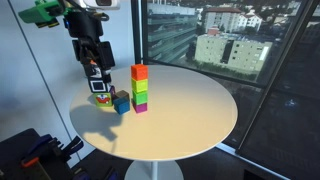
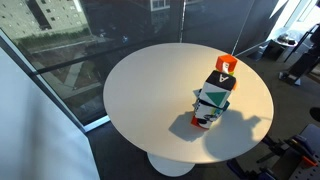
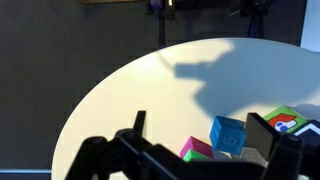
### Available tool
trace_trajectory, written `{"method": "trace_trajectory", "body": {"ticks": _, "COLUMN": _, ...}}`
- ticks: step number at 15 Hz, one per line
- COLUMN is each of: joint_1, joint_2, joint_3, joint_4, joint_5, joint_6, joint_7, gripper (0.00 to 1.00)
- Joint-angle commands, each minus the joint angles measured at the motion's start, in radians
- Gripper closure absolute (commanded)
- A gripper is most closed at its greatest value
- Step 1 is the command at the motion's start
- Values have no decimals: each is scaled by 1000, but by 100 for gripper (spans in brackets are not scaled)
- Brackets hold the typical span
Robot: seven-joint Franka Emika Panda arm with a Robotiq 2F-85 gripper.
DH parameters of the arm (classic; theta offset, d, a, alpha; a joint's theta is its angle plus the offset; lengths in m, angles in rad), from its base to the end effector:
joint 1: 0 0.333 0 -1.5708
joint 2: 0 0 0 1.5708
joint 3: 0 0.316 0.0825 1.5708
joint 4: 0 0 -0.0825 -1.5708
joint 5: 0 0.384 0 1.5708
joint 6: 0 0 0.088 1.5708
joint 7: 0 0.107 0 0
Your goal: Put the blue block on the orange block
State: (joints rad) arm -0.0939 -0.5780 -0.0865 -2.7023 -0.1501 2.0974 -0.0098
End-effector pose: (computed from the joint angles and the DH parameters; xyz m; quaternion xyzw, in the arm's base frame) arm 0.3454 -0.0686 0.4012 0.9983 -0.0393 -0.0169 0.0394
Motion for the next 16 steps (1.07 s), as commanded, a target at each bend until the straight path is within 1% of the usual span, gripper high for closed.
{"method": "trace_trajectory", "body": {"ticks": 1, "joint_1": 9, "joint_2": 92, "joint_3": 31, "joint_4": 15, "joint_5": 42, "joint_6": 74, "joint_7": 65, "gripper": 0}}
{"method": "trace_trajectory", "body": {"ticks": 4, "joint_1": 16, "joint_2": 175, "joint_3": 45, "joint_4": 39, "joint_5": 60, "joint_6": 93, "joint_7": 79, "gripper": 0}}
{"method": "trace_trajectory", "body": {"ticks": 9, "joint_1": 27, "joint_2": 288, "joint_3": 44, "joint_4": 81, "joint_5": 72, "joint_6": 106, "joint_7": 70, "gripper": 0}}
{"method": "trace_trajectory", "body": {"ticks": 12, "joint_1": 31, "joint_2": 326, "joint_3": 41, "joint_4": 103, "joint_5": 85, "joint_6": 131, "joint_7": 67, "gripper": 0}}
{"method": "trace_trajectory", "body": {"ticks": 15, "joint_1": 32, "joint_2": 341, "joint_3": 32, "joint_4": 114, "joint_5": 131, "joint_6": 169, "joint_7": 59, "gripper": 0}}
{"method": "trace_trajectory", "body": {"ticks": 16, "joint_1": 31, "joint_2": 338, "joint_3": 29, "joint_4": 120, "joint_5": 145, "joint_6": 156, "joint_7": 50, "gripper": 0}}
